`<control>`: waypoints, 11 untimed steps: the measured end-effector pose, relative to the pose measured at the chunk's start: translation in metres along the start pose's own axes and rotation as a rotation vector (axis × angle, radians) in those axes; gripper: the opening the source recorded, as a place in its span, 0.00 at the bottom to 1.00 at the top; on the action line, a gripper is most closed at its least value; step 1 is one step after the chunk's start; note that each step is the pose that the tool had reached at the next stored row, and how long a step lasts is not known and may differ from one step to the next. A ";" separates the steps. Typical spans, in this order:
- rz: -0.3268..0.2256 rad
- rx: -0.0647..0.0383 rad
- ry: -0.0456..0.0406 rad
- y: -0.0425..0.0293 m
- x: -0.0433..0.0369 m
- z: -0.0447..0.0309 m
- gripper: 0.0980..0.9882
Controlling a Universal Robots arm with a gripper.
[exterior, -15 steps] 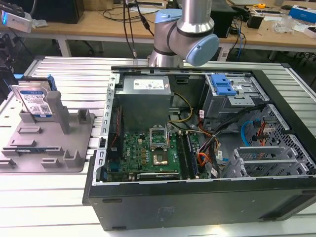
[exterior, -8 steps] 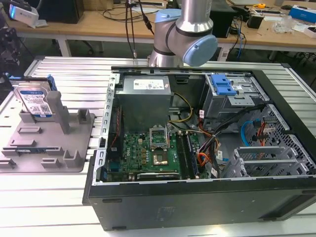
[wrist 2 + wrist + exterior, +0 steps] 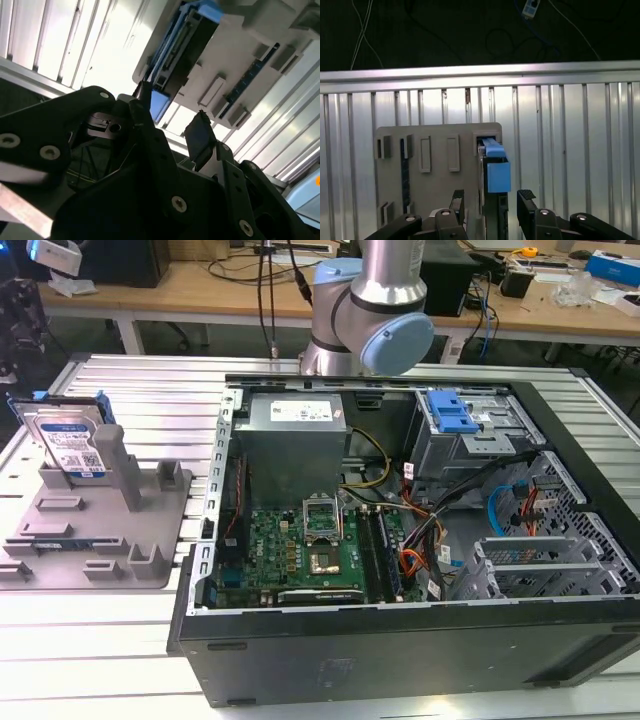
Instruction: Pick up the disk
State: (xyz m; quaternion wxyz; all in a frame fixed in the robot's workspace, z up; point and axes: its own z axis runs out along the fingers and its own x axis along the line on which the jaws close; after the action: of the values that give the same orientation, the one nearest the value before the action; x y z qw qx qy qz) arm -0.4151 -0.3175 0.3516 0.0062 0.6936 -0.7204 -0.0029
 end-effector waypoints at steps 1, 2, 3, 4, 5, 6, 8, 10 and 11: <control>0.000 0.000 0.0006 0.0029 0.0000 0.0004 0.50; -0.001 0.000 0.0007 0.0058 0.0001 0.0010 0.50; -0.002 0.000 0.0008 0.0065 0.0001 0.0012 0.50; -0.003 0.000 0.0008 0.0065 0.0001 0.0013 0.50; -0.003 0.000 0.0009 0.0065 0.0001 0.0013 0.50; -0.004 0.000 0.0010 0.0065 0.0001 0.0012 0.50; -0.005 0.000 0.0010 0.0066 0.0001 0.0012 0.50; -0.005 0.000 0.0011 0.0066 0.0001 0.0012 0.50; -0.005 0.000 0.0012 0.0066 0.0001 0.0013 0.50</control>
State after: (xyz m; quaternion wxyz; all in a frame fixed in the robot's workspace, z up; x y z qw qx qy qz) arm -0.4217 -0.3173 0.3504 0.0066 0.6955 -0.7185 -0.0025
